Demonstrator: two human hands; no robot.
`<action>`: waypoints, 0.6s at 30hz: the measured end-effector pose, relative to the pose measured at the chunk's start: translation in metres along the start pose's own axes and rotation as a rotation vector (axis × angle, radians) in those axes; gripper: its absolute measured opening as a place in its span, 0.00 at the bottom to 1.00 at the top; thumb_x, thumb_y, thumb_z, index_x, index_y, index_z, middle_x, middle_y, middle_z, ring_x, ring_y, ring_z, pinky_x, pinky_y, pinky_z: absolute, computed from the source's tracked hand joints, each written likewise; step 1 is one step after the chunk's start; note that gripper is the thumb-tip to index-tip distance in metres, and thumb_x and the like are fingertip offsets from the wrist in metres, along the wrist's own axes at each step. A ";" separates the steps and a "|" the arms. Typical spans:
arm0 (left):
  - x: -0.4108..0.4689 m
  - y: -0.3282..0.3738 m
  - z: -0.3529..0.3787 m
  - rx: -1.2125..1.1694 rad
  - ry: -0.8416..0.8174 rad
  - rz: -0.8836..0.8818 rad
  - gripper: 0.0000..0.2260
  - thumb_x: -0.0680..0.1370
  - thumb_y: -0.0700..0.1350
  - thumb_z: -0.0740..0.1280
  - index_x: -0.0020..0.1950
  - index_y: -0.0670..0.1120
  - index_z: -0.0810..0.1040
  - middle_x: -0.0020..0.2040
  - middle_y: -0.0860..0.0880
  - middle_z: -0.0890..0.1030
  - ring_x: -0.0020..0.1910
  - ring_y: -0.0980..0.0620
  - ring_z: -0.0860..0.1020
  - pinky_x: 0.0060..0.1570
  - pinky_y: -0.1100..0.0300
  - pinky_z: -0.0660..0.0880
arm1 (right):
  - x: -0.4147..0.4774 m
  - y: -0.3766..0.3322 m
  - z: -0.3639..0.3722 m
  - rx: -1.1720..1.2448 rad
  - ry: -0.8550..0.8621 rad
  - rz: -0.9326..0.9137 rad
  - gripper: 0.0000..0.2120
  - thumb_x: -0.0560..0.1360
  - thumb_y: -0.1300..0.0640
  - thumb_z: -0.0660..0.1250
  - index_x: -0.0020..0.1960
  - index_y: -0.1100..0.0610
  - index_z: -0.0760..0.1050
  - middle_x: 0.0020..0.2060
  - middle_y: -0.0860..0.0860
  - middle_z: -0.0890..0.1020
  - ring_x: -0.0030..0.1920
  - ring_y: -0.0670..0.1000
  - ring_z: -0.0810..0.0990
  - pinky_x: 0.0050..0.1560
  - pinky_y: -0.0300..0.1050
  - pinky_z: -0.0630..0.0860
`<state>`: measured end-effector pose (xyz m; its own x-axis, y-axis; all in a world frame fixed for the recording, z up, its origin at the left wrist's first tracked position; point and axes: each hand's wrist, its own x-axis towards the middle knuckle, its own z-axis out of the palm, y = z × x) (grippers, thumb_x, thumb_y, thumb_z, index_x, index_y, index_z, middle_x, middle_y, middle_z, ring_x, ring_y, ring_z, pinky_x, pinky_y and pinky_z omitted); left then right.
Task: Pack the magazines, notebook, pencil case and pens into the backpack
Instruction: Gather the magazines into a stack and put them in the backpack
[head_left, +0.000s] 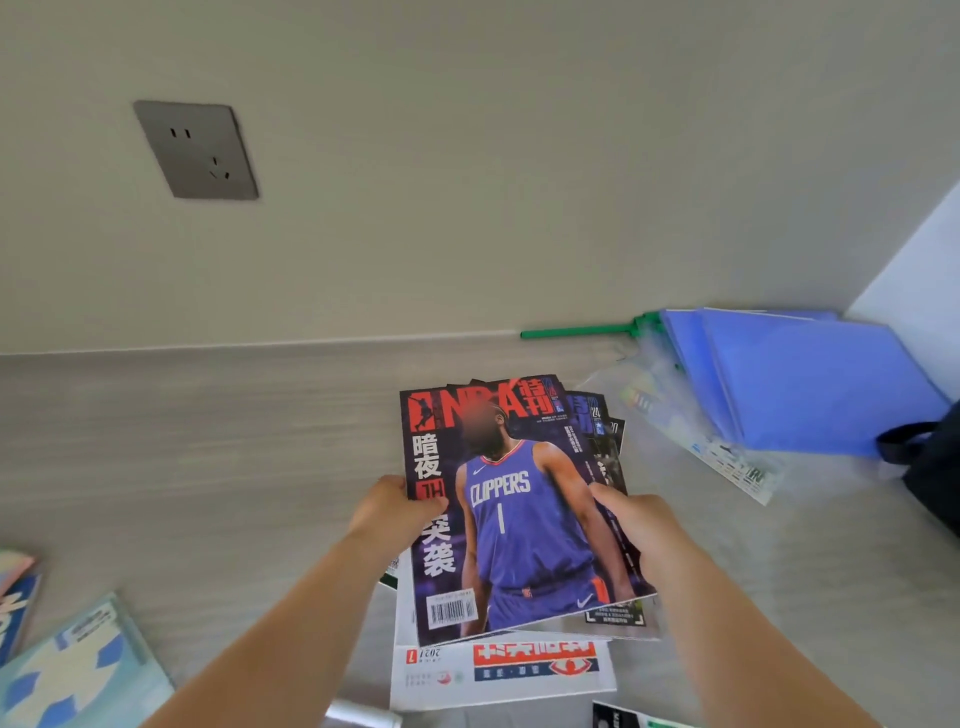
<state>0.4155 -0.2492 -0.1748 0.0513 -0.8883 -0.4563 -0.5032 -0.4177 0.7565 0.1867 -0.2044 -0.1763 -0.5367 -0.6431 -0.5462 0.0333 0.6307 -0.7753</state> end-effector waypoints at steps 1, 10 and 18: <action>0.002 0.003 0.002 0.032 0.000 -0.008 0.08 0.70 0.44 0.70 0.32 0.48 0.74 0.35 0.47 0.79 0.40 0.44 0.78 0.37 0.60 0.72 | 0.000 0.000 0.000 -0.005 0.000 0.000 0.17 0.70 0.55 0.70 0.50 0.68 0.78 0.43 0.63 0.82 0.45 0.60 0.81 0.47 0.50 0.76; 0.023 0.015 -0.003 0.179 -0.082 -0.029 0.13 0.69 0.49 0.72 0.44 0.42 0.74 0.44 0.42 0.79 0.47 0.42 0.80 0.49 0.55 0.75 | -0.008 -0.010 -0.001 0.026 -0.232 0.006 0.04 0.69 0.62 0.70 0.36 0.59 0.77 0.31 0.55 0.79 0.31 0.52 0.77 0.31 0.41 0.70; 0.018 0.007 -0.011 0.137 -0.017 0.002 0.20 0.68 0.47 0.73 0.57 0.41 0.76 0.54 0.39 0.80 0.53 0.41 0.78 0.56 0.51 0.75 | -0.019 -0.014 0.008 0.085 -0.381 -0.249 0.15 0.67 0.75 0.67 0.44 0.56 0.76 0.38 0.53 0.82 0.35 0.48 0.80 0.33 0.35 0.76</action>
<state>0.4226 -0.2704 -0.1731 0.0357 -0.8853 -0.4637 -0.6167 -0.3846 0.6869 0.2030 -0.2047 -0.1572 -0.1896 -0.8943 -0.4053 0.0198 0.4092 -0.9122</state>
